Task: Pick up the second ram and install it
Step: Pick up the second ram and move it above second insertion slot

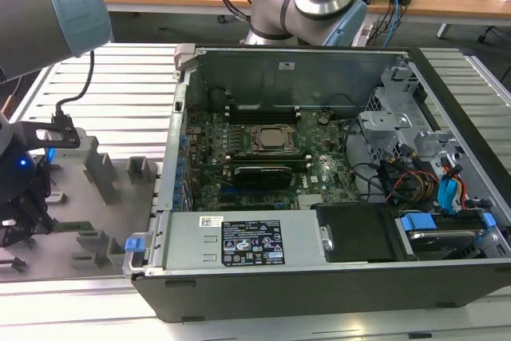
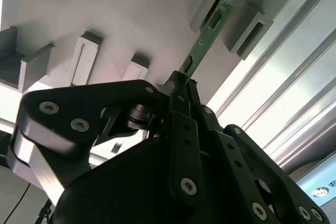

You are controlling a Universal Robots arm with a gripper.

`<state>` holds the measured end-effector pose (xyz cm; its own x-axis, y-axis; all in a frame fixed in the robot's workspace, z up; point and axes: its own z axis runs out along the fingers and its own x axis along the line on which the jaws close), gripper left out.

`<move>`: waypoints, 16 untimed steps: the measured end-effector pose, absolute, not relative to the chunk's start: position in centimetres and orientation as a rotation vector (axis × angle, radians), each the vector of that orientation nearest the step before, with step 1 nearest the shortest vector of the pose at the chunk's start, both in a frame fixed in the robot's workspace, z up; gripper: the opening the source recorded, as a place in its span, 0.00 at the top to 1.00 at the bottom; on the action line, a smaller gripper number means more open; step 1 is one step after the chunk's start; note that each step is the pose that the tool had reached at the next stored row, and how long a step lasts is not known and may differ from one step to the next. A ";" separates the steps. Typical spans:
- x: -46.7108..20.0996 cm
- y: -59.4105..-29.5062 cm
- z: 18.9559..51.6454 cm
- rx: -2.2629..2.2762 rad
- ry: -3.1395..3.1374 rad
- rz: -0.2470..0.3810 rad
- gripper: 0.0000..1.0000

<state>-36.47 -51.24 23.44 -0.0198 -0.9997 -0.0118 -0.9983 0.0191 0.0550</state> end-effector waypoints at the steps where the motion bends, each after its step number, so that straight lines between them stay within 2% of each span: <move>1: -36.5 -51.2 23.5 2.178 -2.221 -0.074 0.86; 16: -36.4 -51.2 25.4 2.178 -2.221 -0.074 0.86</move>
<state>-36.37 -51.23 25.41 -0.0198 -0.9997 -0.0119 -0.9983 0.0191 0.0549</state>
